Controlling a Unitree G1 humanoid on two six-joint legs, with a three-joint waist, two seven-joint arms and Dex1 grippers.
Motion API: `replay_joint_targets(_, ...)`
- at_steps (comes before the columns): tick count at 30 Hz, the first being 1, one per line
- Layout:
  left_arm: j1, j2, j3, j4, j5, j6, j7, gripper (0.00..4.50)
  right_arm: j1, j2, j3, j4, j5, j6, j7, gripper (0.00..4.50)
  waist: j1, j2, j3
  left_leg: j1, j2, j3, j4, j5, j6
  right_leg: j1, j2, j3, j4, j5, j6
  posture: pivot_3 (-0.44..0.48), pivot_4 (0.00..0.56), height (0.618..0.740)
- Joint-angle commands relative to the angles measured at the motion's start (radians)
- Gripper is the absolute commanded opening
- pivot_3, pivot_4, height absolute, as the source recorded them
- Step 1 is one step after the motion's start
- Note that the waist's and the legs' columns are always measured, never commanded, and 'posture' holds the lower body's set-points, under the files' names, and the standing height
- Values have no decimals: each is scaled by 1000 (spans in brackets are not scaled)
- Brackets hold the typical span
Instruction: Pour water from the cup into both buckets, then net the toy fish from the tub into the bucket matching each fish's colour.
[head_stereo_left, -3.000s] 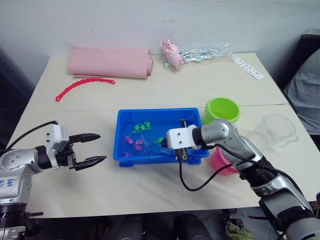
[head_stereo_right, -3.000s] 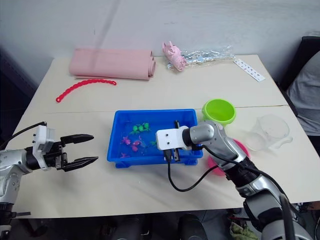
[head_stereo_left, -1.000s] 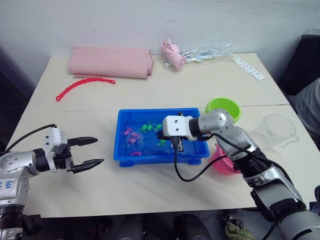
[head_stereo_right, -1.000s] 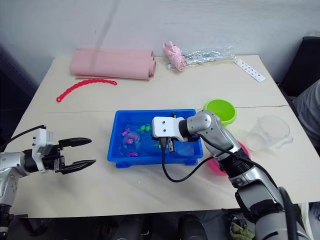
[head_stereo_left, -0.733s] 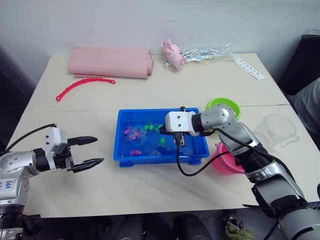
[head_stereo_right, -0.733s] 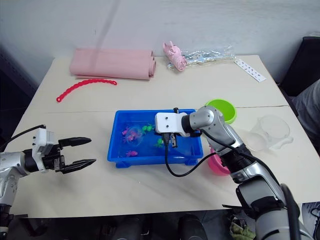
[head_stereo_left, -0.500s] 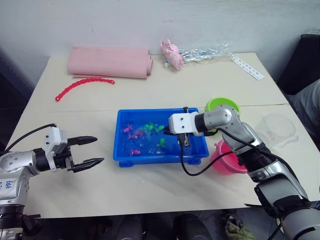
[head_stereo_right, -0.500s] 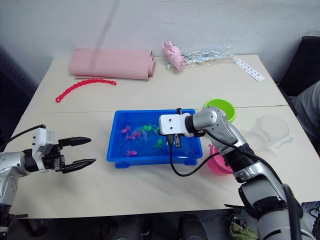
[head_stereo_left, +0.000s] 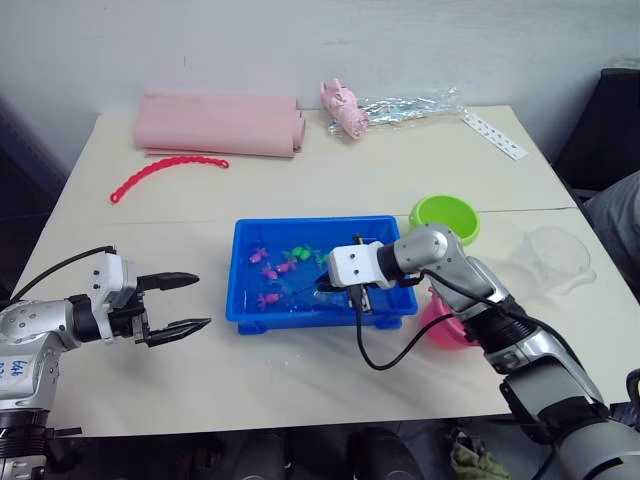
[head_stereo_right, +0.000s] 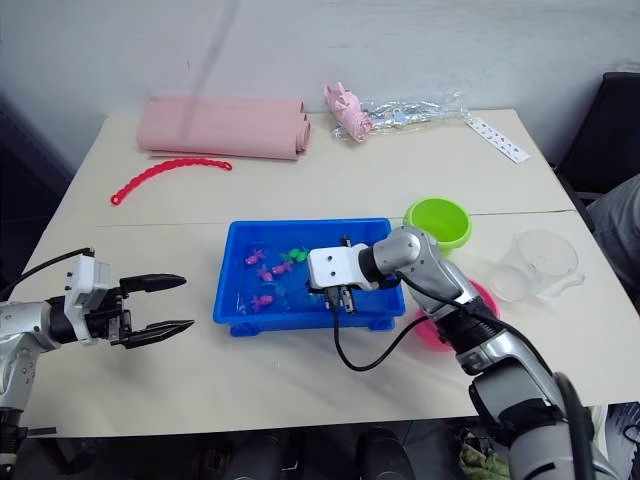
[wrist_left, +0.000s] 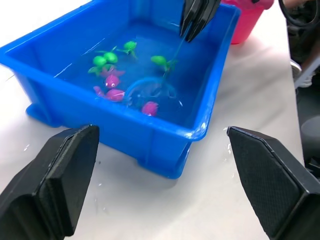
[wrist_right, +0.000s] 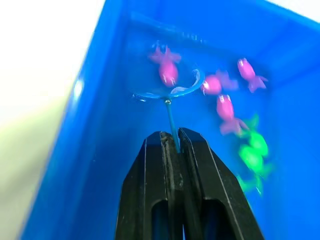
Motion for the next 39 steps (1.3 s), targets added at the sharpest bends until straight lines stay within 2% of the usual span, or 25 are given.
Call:
replay_joint_targets(1,-24,37,-9,-34,-9,12,-29,4474,5,12,-42,-36,47,39,-4,0,1,0,0,0,0,0,0,0,0,0,0,0,0,0,0,0,150,740)
replay_joint_targets(8,-61,63,-31,-4,11,2,-53,4474,17,-1,-95,-28,108,67,-3,0,1,0,0,0,0,0,0,0,0,0,0,0,0,0,0,0,150,740)
replay_joint_targets(14,-82,56,-37,23,21,-13,-57,4474,26,-25,-184,-68,236,154,41,0,0,0,0,0,0,0,0,0,0,0,0,0,0,0,0,0,150,740)
replay_joint_targets(21,-129,48,-61,49,26,-23,-60,4474,48,-106,-220,-79,254,140,61,0,3,0,0,0,0,0,0,0,0,0,0,0,-1,0,0,0,150,740)
replay_joint_targets(25,-155,50,-70,4,-34,86,-62,4474,113,-186,-298,-166,312,160,73,0,4,0,0,-1,0,0,0,0,0,1,0,0,-1,0,0,0,150,740)
replay_joint_targets(28,-167,19,-69,-35,-49,108,-27,4474,180,-252,-361,-243,353,209,57,0,3,0,0,0,0,0,0,0,1,1,0,0,-1,0,0,0,150,740)
replay_joint_targets(39,-251,-76,-141,-11,-13,84,-4,4474,425,-360,-567,-396,446,307,-55,0,11,0,0,-1,0,1,0,0,0,2,0,0,-3,0,0,0,150,740)
